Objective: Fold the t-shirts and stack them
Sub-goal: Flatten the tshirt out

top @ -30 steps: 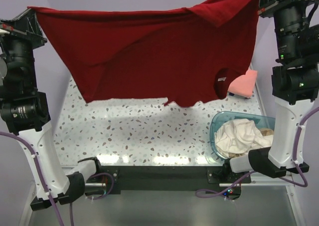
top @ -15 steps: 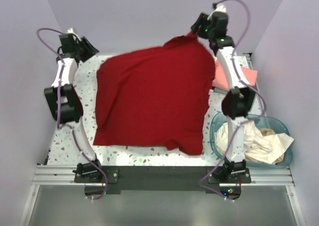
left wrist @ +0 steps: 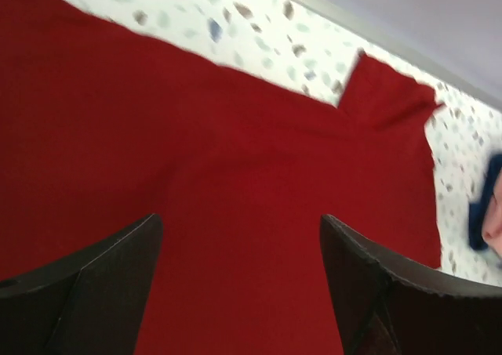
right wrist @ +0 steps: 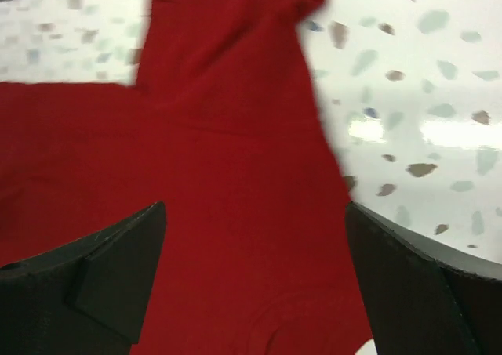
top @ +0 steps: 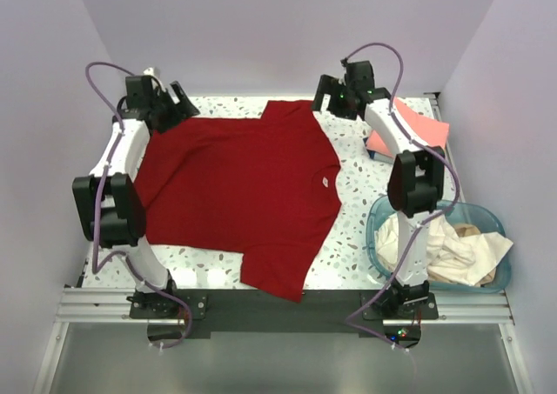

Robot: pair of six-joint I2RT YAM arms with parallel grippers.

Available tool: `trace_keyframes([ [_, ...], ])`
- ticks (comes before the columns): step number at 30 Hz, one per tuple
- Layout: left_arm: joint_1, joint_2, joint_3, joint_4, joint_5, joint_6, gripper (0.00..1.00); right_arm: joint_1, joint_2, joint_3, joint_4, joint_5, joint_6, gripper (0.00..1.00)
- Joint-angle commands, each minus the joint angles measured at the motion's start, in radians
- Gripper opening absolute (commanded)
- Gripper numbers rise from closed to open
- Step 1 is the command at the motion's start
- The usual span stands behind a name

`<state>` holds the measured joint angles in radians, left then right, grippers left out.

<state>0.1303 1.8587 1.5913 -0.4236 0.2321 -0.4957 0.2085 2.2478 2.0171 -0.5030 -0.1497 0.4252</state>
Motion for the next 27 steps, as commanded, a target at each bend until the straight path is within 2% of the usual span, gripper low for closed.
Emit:
trace_keyframes([
  [1,-0.032,-0.071,-0.184,0.058,0.061,-0.030,0.86,0.077,-0.194,-0.072,0.032,-0.066,-0.062,0.99],
  [4,-0.032,-0.122,-0.303,0.124,0.090,-0.053,0.86,0.120,-0.217,-0.176,0.037,-0.103,-0.046,0.99],
  [12,-0.034,-0.142,-0.378,0.114,0.105,-0.017,0.86,0.160,-0.168,-0.307,0.005,-0.200,-0.054,0.99],
  [19,-0.028,-0.202,-0.386,0.101,0.027,0.014,0.87,0.160,-0.117,-0.336,-0.055,-0.168,-0.082,0.99],
  [27,0.009,-0.205,-0.320,0.046,-0.040,0.072,0.87,0.158,-0.068,-0.377,-0.134,-0.070,-0.100,0.99],
])
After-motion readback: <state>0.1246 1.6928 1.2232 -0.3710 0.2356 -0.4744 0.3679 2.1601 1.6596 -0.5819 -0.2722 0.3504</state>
